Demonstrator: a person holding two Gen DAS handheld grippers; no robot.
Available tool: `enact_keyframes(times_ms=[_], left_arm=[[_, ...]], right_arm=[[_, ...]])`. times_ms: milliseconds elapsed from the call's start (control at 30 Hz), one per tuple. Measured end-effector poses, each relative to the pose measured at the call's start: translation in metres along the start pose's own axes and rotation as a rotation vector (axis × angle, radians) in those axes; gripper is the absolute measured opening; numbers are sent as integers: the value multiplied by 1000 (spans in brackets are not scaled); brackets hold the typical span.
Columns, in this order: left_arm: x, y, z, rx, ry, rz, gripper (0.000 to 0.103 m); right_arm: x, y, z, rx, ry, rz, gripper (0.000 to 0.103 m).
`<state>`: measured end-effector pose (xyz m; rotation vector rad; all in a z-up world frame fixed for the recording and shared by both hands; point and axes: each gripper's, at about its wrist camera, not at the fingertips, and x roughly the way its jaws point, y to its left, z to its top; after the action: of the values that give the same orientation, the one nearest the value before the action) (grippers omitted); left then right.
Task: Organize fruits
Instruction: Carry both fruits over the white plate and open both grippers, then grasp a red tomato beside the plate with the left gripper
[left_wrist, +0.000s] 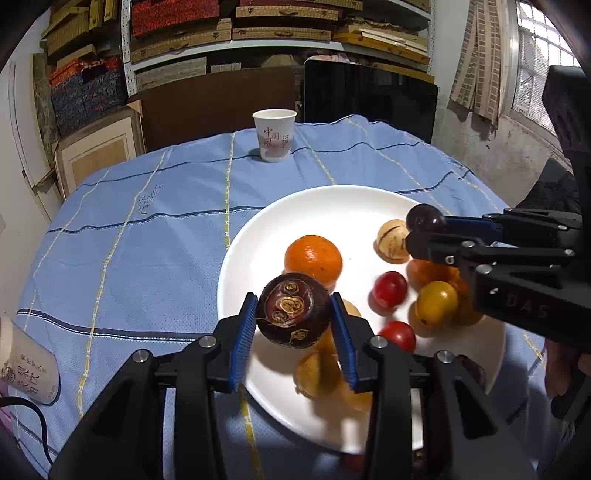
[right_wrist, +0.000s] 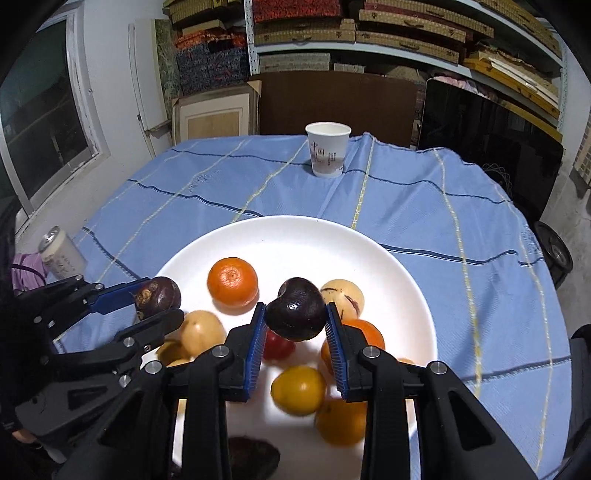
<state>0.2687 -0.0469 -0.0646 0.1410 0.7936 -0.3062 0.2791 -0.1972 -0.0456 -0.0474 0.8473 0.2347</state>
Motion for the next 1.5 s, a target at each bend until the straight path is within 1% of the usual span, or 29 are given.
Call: enact_keyframes(times_ms=[100, 200, 267, 300, 333, 500, 567, 600, 733, 800, 967, 1100, 1200, 1267, 1300, 1367, 1500], left_arm=[[7, 3, 4, -5, -7, 7, 40], [10, 6, 6, -19, -2, 5, 41], [9, 7, 5, -29, -8, 7, 55], [6, 7, 5, -30, -17, 11, 58], [3, 7, 4, -32, -26, 13, 60], [-19, 3, -1, -33, -46, 2, 61], [-29, 0, -5, -26, -55, 1, 66], [-35, -1, -8, -26, -61, -1, 67], [-60, -7, -24, -19, -66, -13, 69], [-73, -11, -35, -13, -57, -26, 72], [-96, -28, -76, 59, -28, -42, 75], [-98, -43, -111, 110, 2, -31, 75], [-92, -47, -123, 124, 27, -15, 75], [-91, -47, -128, 113, 41, -28, 75], [-92, -49, -130, 111, 43, -38, 75], [-96, -53, -132, 121, 39, -54, 75], [-105, -68, -139, 145, 38, -105, 75]], right_arm=[[14, 0, 2, 5, 14, -2, 32], [18, 0, 1, 2, 8, 5, 34], [14, -1, -2, 6, -7, 9, 47], [9, -2, -3, 8, -24, 1, 49], [7, -3, -3, 12, -29, 1, 49], [-21, -9, -12, 49, -68, 7, 49], [-32, -9, -19, 49, -81, 9, 49], [-39, -9, -24, 50, -84, 15, 49], [-63, -8, -47, 61, -96, 32, 50], [-76, -7, -62, 70, -100, 46, 51], [-100, -6, -109, 110, -104, 66, 56], [-104, -12, -149, 173, -104, 85, 57], [-100, -18, -167, 226, -94, 91, 58], [-97, -24, -174, 266, -79, 114, 59], [-99, -27, -177, 283, -90, 121, 61], [-101, -32, -179, 309, -110, 124, 74], [-94, -44, -181, 377, -88, 132, 74]])
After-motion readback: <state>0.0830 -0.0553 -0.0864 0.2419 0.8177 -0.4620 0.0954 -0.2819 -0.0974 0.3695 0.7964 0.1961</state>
